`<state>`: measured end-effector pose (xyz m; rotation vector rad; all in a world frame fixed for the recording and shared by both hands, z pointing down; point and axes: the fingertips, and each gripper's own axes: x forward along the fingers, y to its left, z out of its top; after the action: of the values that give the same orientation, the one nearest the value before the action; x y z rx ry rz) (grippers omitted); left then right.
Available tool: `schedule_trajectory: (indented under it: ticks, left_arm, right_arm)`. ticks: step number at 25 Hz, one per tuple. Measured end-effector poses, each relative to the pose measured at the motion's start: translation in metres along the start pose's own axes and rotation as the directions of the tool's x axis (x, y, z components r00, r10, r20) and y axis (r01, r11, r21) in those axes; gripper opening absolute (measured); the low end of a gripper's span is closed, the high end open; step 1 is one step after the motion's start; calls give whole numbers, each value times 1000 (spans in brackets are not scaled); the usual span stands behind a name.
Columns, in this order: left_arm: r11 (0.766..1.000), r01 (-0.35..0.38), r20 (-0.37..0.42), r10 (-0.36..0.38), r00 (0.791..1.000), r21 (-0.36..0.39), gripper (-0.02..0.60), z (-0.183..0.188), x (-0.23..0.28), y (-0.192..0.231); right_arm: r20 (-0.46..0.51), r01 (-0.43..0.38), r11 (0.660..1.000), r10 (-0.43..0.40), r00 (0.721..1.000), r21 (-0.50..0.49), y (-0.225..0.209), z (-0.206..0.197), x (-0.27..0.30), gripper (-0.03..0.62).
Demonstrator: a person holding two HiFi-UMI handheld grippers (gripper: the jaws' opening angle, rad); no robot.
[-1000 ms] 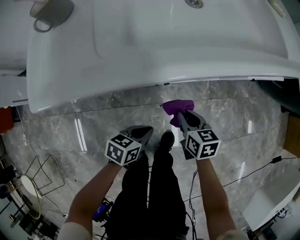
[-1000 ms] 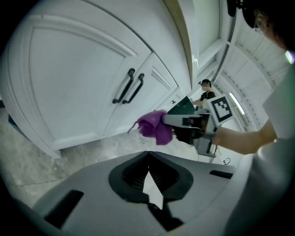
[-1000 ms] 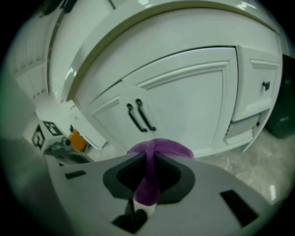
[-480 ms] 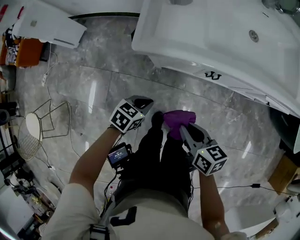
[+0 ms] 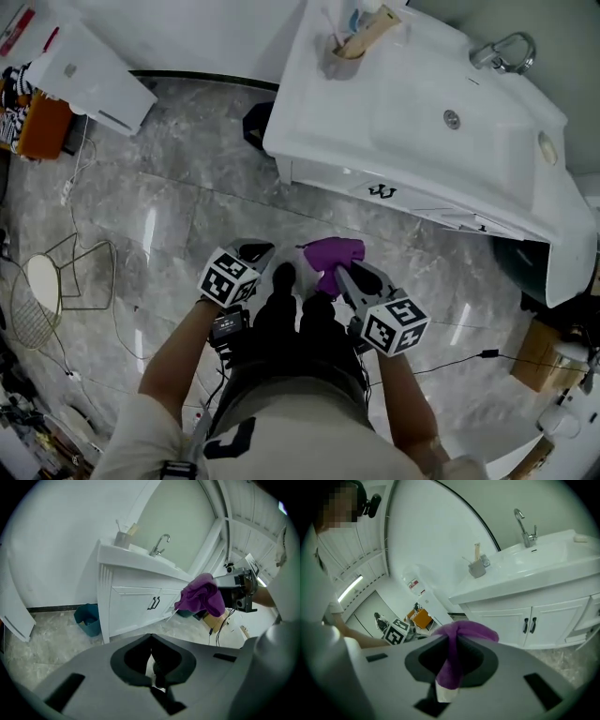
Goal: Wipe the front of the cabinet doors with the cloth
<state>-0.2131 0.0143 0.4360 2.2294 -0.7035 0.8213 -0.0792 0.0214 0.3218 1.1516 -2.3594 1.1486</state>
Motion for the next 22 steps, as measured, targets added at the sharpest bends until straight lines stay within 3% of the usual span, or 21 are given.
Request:
schedule_trajectory:
  ticks: [5,11,17,22]
  left_arm:
    - [997,66,42,-64,997,-47,8,17,20,-16]
    - [990,144,67,-144,987,6,8,44,39,-39]
    - [981,191,91,-189,978,-12,8,66,26,-57]
    - [981,192,129,-191,973,5,8,93,4,-91]
  right_arm:
    - [-30,100,994,-99,995,35,-23,-7,-17,61]
    - [-30,182,981,-180,983,67,-32,-13,-40,61]
    - [35,204,977,-206,978,56,-18,6,-62,61]
    - [102,153,983,-163,981,104,-11,16,-87,61]
